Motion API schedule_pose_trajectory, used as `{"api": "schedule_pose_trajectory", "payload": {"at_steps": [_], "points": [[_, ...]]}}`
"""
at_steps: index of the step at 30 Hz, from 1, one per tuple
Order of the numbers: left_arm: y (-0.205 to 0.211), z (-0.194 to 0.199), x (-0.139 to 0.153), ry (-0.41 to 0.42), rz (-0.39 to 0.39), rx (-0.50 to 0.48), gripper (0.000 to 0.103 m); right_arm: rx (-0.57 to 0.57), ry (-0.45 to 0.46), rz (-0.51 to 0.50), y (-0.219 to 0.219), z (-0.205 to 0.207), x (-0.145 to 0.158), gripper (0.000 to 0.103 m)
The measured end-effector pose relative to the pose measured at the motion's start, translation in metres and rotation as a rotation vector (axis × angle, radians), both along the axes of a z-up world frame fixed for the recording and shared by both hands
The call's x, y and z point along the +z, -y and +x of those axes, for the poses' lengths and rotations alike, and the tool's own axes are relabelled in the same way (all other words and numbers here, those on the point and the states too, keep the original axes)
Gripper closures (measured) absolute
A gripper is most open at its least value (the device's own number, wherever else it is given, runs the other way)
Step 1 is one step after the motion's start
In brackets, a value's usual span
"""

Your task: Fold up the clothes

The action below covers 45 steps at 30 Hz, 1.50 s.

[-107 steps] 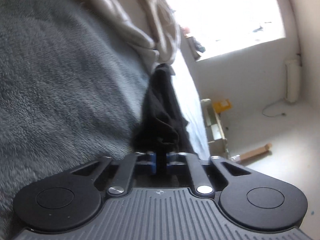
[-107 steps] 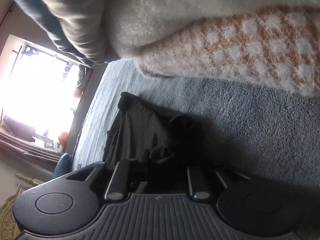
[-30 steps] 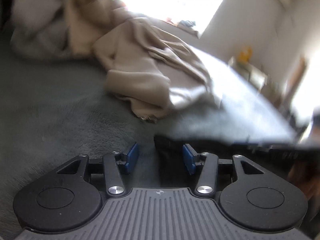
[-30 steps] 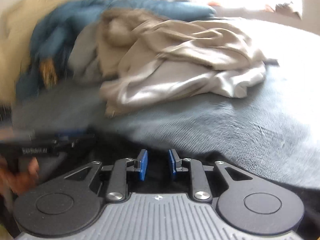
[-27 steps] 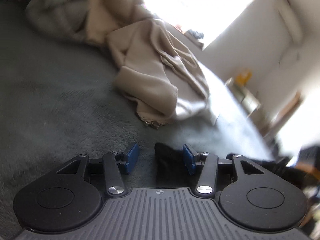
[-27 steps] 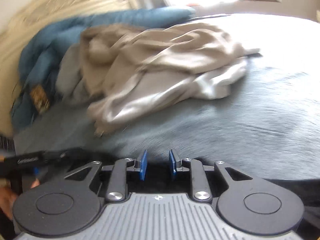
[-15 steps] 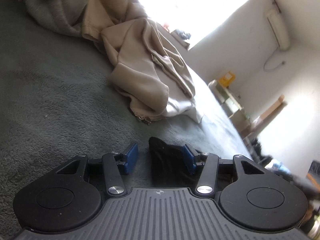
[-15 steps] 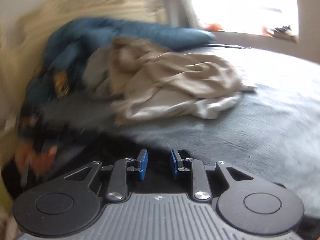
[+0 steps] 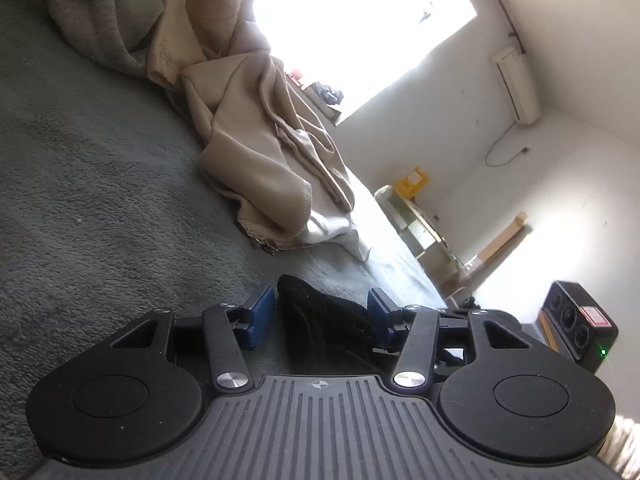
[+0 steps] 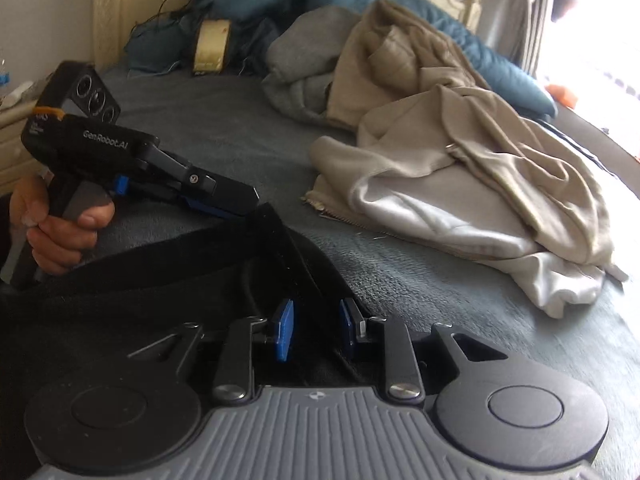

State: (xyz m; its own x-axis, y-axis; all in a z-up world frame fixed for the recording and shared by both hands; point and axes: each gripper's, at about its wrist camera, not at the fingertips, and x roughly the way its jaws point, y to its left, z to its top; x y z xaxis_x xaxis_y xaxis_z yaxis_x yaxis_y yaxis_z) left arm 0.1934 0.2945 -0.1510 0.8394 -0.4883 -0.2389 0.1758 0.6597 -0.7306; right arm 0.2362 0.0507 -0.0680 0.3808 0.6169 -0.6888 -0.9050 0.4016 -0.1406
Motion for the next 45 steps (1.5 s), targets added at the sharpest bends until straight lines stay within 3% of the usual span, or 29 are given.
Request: {"api": "schedule_pose_trajectory", "payload": {"at_steps": [2,3,4,7,15,20,23,26,29,31,35,38,42,45], "points": [[0.000,0.000,-0.001,0.004,-0.003,-0.001,0.052,0.003,-0.008,0.002,0.000,0.000,-0.001,0.078],[-0.001,-0.001,-0.001,0.005,-0.007,-0.002,0.052,0.006,-0.007,-0.001,0.000,0.000,0.000,0.094],[-0.001,-0.001,-0.001,0.006,-0.010,-0.003,0.052,0.005,0.002,-0.005,0.000,-0.001,0.001,0.103],[-0.001,-0.001,-0.001,0.009,-0.011,-0.003,0.052,-0.029,0.061,0.015,0.003,-0.006,0.006,0.103],[0.000,-0.001,-0.002,0.015,0.000,-0.002,0.052,-0.112,0.096,0.025,0.000,0.003,0.000,0.103],[0.001,-0.001,-0.002,0.016,0.008,-0.001,0.052,-0.200,0.056,0.062,0.002,0.012,-0.006,0.102],[0.000,-0.002,-0.003,0.014,0.005,0.001,0.052,-0.330,-0.077,0.241,0.046,0.030,0.027,0.099],[-0.001,-0.002,-0.003,0.012,-0.003,0.003,0.052,-0.474,-0.125,0.416,0.127,0.029,0.072,0.093],[-0.003,-0.003,0.001,-0.001,-0.014,0.019,0.052,-0.599,-0.065,0.466,0.213,0.008,0.108,0.086],[-0.001,-0.009,0.010,0.002,0.017,0.058,0.052,-0.651,-0.018,0.412,0.256,-0.009,0.120,0.082],[0.016,-0.028,0.038,0.042,0.086,0.084,0.052,-0.655,0.030,0.250,0.296,-0.039,0.108,0.082],[0.043,-0.039,0.061,0.070,0.164,0.045,0.052,-0.561,0.043,0.143,0.296,-0.054,0.080,0.080],[0.090,-0.040,0.072,0.021,0.317,-0.034,0.051,-0.424,-0.008,0.036,0.277,-0.055,0.037,0.080],[0.119,-0.040,0.061,-0.035,0.466,-0.060,0.051,-0.429,-0.083,0.038,0.273,-0.019,0.012,0.080]]}}
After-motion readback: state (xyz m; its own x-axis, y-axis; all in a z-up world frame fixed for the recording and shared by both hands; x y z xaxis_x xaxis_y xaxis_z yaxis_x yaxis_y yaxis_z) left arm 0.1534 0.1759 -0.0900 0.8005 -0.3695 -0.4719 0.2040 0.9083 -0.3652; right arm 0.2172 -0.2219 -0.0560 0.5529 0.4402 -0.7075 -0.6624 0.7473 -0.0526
